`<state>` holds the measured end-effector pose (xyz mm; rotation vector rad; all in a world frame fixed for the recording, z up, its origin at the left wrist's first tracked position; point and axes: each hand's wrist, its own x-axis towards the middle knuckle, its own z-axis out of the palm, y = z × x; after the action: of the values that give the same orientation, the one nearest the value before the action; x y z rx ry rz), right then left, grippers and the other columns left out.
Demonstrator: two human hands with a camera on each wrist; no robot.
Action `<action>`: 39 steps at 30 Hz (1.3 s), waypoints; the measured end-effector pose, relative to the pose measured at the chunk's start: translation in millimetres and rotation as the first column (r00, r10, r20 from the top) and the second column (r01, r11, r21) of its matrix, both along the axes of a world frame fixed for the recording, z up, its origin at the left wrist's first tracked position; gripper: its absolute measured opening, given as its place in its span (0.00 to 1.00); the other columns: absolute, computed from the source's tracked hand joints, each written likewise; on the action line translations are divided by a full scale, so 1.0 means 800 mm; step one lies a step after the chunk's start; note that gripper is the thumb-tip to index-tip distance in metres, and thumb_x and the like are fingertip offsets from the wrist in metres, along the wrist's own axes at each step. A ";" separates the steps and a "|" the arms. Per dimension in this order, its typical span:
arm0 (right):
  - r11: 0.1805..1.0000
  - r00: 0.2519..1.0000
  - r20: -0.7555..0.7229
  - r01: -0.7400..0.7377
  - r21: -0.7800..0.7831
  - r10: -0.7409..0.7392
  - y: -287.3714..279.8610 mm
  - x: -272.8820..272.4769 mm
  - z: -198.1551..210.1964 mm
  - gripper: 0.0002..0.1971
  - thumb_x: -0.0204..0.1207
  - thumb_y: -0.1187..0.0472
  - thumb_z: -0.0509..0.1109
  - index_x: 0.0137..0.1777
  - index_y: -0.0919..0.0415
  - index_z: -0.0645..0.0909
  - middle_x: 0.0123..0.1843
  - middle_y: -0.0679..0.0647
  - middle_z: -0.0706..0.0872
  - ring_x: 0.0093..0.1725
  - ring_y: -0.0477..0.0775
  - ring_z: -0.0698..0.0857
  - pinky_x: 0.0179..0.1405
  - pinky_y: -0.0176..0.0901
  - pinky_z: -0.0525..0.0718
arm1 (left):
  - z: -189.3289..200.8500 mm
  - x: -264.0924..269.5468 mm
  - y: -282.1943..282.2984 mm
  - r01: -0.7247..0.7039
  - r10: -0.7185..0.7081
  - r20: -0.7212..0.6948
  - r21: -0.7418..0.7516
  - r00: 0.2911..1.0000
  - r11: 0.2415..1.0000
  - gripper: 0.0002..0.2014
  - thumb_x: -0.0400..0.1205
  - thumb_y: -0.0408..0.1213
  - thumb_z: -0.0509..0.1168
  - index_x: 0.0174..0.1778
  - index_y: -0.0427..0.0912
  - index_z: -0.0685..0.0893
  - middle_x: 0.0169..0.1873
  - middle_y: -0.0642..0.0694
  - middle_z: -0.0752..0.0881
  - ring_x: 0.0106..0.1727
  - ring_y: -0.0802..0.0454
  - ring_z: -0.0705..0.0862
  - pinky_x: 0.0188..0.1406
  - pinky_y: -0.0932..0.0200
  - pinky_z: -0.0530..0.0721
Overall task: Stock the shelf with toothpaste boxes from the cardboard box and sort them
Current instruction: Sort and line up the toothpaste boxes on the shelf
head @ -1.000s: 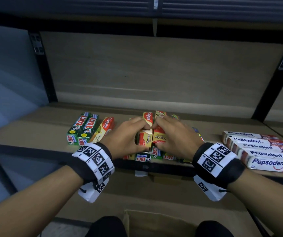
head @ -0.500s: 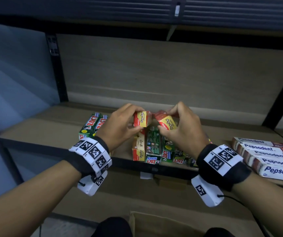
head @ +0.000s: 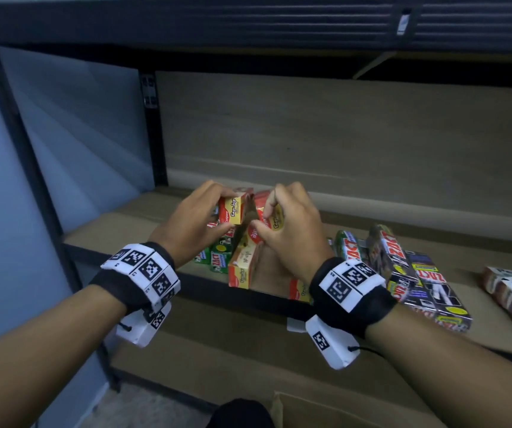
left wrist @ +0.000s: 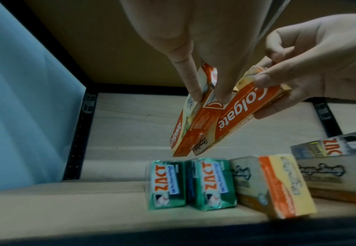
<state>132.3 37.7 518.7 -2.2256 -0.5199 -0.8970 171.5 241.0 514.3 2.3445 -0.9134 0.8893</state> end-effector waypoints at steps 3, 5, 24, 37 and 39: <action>0.999 0.998 -0.038 -0.046 -0.008 0.046 0.028 0.017 -0.011 0.17 0.71 0.61 0.80 0.40 0.51 0.71 0.51 0.45 0.74 0.51 0.38 0.78 0.45 0.25 0.79 | -0.011 0.011 0.020 -0.006 0.006 -0.016 0.027 1.000 1.000 0.23 0.76 0.35 0.76 0.66 0.40 0.79 0.59 0.49 0.79 0.56 0.58 0.80 0.52 0.65 0.81; 0.997 0.996 -0.063 -0.066 -0.028 0.065 0.043 0.028 -0.021 0.19 0.72 0.61 0.80 0.39 0.48 0.69 0.51 0.44 0.73 0.53 0.42 0.78 0.49 0.36 0.84 | -0.021 0.017 0.032 0.002 -0.001 -0.047 0.032 0.999 1.000 0.22 0.77 0.35 0.75 0.66 0.40 0.78 0.60 0.49 0.78 0.56 0.55 0.80 0.52 0.56 0.85; 0.954 0.943 -0.279 -0.237 -0.184 0.180 0.051 0.058 -0.055 0.24 0.79 0.67 0.72 0.66 0.41 0.73 0.72 0.41 0.67 0.72 0.43 0.73 0.63 0.47 0.87 | -0.064 0.049 0.056 -0.087 0.106 -0.228 0.091 0.968 0.992 0.22 0.75 0.37 0.77 0.58 0.53 0.73 0.58 0.55 0.74 0.50 0.51 0.82 0.44 0.46 0.86; 0.966 0.943 -0.325 -0.148 -0.212 0.074 -0.007 0.021 -0.038 0.18 0.79 0.62 0.71 0.64 0.42 0.74 0.70 0.44 0.70 0.68 0.50 0.77 0.66 0.53 0.84 | -0.025 0.000 -0.007 -0.257 0.311 -0.144 0.303 0.940 0.918 0.20 0.78 0.48 0.71 0.64 0.50 0.76 0.61 0.50 0.80 0.59 0.49 0.80 0.48 0.56 0.78; 0.963 0.950 -0.310 -0.110 -0.245 0.029 -0.019 0.011 -0.034 0.18 0.79 0.61 0.71 0.66 0.45 0.75 0.69 0.47 0.71 0.70 0.50 0.75 0.69 0.52 0.80 | -0.021 -0.011 -0.021 -0.263 0.308 -0.106 0.312 0.945 0.913 0.20 0.79 0.49 0.69 0.65 0.49 0.76 0.61 0.49 0.80 0.60 0.47 0.80 0.49 0.53 0.79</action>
<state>141.1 22.7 491.5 -2.5053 -0.5924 -0.4542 163.0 224.6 497.1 2.8157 -0.6868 0.7037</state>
